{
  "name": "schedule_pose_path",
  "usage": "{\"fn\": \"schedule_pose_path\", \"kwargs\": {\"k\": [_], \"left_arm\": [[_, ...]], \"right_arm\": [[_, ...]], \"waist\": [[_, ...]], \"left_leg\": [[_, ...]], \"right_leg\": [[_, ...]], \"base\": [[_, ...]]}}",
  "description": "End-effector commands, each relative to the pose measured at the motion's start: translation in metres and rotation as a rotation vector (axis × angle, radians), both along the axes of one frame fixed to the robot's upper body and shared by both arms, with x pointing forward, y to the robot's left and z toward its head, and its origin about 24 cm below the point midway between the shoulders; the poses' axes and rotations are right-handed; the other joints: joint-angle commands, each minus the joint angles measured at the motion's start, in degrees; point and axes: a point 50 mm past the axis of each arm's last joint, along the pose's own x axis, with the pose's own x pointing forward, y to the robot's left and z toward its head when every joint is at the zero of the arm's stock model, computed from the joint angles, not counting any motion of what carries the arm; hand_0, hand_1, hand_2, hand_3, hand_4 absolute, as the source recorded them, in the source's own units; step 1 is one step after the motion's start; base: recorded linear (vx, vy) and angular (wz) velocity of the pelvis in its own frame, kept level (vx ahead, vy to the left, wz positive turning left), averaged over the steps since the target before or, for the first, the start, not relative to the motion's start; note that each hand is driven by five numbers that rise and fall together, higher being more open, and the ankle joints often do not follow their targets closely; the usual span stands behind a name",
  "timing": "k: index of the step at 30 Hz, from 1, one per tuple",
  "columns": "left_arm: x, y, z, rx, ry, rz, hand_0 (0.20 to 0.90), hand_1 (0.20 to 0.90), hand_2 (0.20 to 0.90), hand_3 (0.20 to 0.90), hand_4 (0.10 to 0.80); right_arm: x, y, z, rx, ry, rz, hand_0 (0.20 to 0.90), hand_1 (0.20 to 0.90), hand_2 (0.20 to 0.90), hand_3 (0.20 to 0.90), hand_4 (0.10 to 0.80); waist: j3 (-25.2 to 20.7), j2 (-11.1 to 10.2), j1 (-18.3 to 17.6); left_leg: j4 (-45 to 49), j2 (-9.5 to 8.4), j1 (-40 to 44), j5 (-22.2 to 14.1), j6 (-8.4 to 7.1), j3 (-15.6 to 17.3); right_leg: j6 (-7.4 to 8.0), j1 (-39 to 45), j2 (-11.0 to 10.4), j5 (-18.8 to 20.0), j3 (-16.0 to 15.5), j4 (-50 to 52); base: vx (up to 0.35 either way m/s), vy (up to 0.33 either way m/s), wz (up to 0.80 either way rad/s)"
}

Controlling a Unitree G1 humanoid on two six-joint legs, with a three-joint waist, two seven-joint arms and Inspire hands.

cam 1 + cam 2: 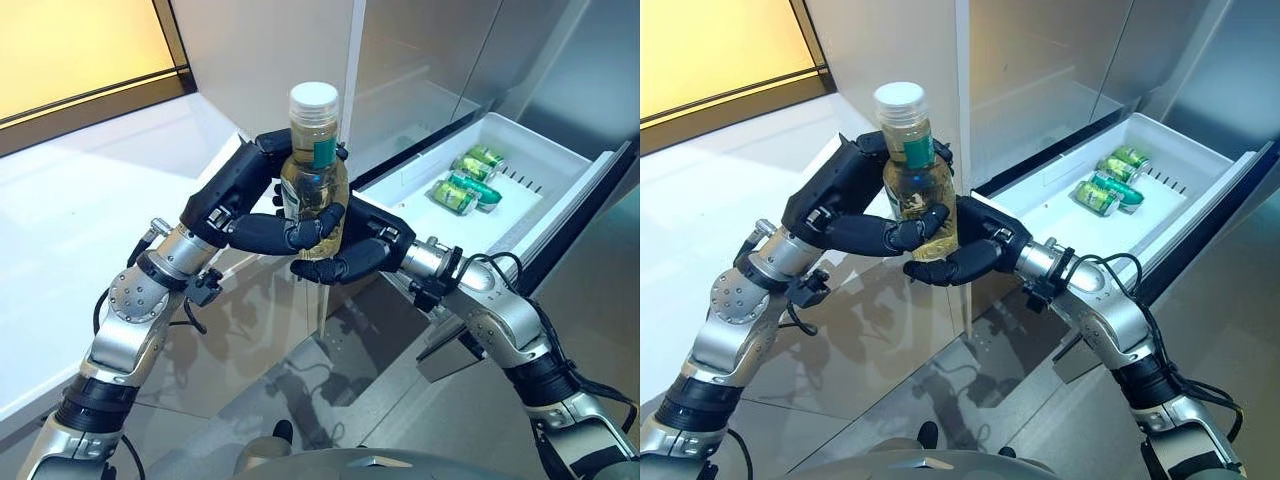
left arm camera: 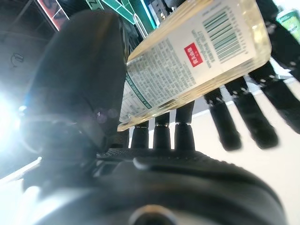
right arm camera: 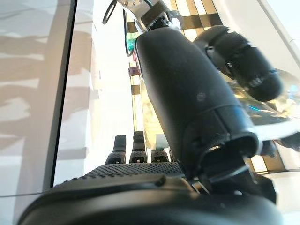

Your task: Put drinks into fridge and close the fridge

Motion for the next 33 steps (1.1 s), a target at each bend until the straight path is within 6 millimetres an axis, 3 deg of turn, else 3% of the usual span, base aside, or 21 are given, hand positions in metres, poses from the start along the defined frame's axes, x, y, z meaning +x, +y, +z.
{"fn": "schedule_pose_path", "kwargs": {"k": [1,9,10,12,13,33], "left_arm": [[-0.007,-0.008,0.056,-0.184,-0.249,-0.120,0.300,0.300,0.300,0.200,0.100],[-0.006,-0.013,0.053,-0.154,-0.224,-0.147,0.300,0.300,0.300,0.200,0.100],[-0.006,-0.012,0.053,-0.149,-0.222,-0.152,0.300,0.300,0.300,0.200,0.100],[-0.005,-0.012,0.053,-0.151,-0.224,-0.146,0.300,0.300,0.300,0.200,0.100],[-0.005,-0.012,0.054,-0.150,-0.224,-0.150,0.300,0.300,0.300,0.200,0.100],[-0.004,-0.010,0.056,-0.138,-0.218,-0.148,0.319,0.319,0.319,0.222,0.122]], "right_arm": [[0.005,0.022,0.054,0.182,-0.176,0.098,0.900,0.900,0.900,0.900,0.800],[0.004,0.027,0.062,0.197,-0.198,0.104,0.900,0.900,0.900,0.900,0.800],[0.005,0.027,0.063,0.198,-0.203,0.103,0.853,0.853,0.853,0.845,0.745],[0.005,0.027,0.065,0.203,-0.205,0.107,0.608,0.608,0.608,0.560,0.460],[0.005,0.027,0.066,0.198,-0.209,0.108,0.300,0.300,0.300,0.200,0.100],[0.006,0.028,0.072,0.205,-0.219,0.101,0.300,0.300,0.300,0.200,0.100]], "waist": [[-6.50,-0.01,-0.29],[-6.55,0.00,-0.15],[-6.57,0.01,-0.15],[-6.59,-0.02,-0.15],[-6.60,0.00,-0.15],[-6.73,0.06,-0.21]], "left_leg": [[0.48,-4.62,0.87,-4.25,4.14,0.46],[0.45,-4.67,0.93,-4.27,4.22,0.35],[0.50,-4.66,0.94,-4.28,4.23,0.41],[0.49,-4.65,0.92,-4.27,4.24,0.45],[0.49,-4.63,0.91,-4.29,4.25,0.47],[0.42,-4.57,0.95,-4.24,4.21,0.68]], "right_leg": [[2.43,-2.47,-1.16,2.61,0.80,1.65],[2.31,-2.44,-1.02,2.61,0.90,1.62],[2.29,-2.41,-1.04,2.61,0.92,1.61],[2.29,-2.42,-1.02,2.62,0.94,1.58],[2.28,-2.41,-1.02,2.60,0.96,1.54],[2.19,-2.43,-0.96,2.66,1.02,1.48]], "base": [[0.000,0.000,0.00],[0.000,0.000,0.00],[0.000,0.000,0.00],[0.000,0.000,0.00],[0.000,0.000,0.00],[0.000,0.000,0.00]]}}
